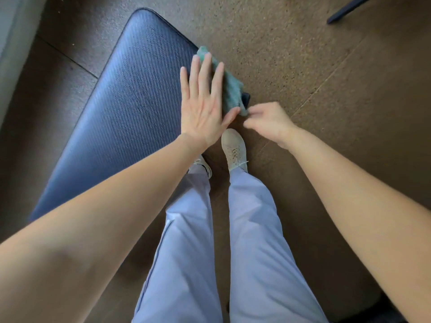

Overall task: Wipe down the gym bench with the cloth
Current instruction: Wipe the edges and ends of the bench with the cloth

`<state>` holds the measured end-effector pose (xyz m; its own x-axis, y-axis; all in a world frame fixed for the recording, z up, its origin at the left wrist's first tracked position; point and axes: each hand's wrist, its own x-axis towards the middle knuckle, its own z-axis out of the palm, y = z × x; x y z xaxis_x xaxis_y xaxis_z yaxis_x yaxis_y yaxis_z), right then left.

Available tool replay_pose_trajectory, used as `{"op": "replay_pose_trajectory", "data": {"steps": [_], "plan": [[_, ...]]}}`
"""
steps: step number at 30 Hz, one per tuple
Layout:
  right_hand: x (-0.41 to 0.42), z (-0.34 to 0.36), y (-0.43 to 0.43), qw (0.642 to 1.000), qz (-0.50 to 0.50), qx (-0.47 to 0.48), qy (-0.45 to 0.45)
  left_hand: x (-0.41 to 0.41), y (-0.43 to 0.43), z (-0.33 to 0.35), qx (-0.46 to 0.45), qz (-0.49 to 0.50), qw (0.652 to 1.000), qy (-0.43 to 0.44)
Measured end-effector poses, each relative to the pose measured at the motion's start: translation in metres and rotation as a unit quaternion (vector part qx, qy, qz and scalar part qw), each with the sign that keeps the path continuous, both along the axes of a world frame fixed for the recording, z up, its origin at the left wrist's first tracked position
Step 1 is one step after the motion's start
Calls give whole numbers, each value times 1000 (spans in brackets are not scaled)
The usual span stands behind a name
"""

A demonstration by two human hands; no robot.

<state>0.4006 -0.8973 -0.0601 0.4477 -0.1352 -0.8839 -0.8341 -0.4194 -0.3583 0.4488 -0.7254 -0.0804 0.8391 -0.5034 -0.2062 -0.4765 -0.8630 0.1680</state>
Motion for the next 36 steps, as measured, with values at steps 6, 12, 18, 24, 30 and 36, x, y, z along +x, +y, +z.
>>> {"op": "replay_pose_trajectory", "data": {"steps": [6, 12, 18, 24, 30, 36], "plan": [[72, 1, 8, 974, -188, 84, -92, -33, 14, -7, -79, 18, 995, -54], [76, -19, 47, 981, -120, 118, -96, -33, 19, -13, -156, 16, 983, -97], [46, -20, 62, 971, -212, 93, -66, -67, 42, -4, -107, 62, 989, -79], [21, -12, 111, 916, -389, 95, 31, -103, 88, 17, -18, 127, 992, -19], [-7, -2, 124, 889, -369, 217, 165, -159, 133, 31, 10, 295, 954, 55], [-4, 8, 107, 921, -294, 186, 173, -189, 74, 55, -193, 714, 618, 266]]}}
